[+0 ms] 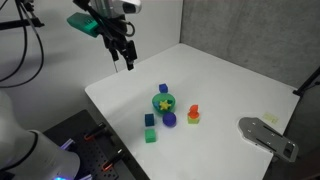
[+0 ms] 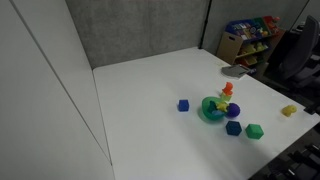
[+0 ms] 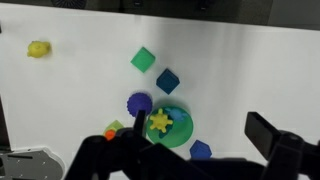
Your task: Remove the yellow toy from the green bowl and put it on the table
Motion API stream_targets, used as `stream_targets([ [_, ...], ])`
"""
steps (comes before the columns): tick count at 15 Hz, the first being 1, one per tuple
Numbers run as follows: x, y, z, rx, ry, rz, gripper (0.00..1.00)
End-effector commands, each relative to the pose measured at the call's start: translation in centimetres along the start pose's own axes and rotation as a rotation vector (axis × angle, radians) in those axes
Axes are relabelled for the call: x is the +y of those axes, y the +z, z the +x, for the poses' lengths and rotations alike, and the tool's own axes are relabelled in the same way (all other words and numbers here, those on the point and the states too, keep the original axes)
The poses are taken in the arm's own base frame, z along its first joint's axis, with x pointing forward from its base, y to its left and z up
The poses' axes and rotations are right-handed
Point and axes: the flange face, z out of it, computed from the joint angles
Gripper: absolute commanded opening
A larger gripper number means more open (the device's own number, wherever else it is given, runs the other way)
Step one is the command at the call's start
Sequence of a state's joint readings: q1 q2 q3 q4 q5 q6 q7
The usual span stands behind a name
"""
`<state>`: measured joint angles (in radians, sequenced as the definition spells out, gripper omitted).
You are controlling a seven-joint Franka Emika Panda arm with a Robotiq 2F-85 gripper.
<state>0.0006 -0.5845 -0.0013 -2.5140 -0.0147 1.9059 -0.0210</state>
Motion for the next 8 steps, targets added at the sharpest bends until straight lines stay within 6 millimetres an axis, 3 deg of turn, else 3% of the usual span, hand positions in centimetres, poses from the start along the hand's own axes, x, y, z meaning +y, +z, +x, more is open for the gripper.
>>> stream_targets([
  [1,-0.6,0.4,2.2,0.007,0.001,0.003,1.0],
  [8,-1.6,2.7,7.5,0.014,-0.008,-0.002,1.0],
])
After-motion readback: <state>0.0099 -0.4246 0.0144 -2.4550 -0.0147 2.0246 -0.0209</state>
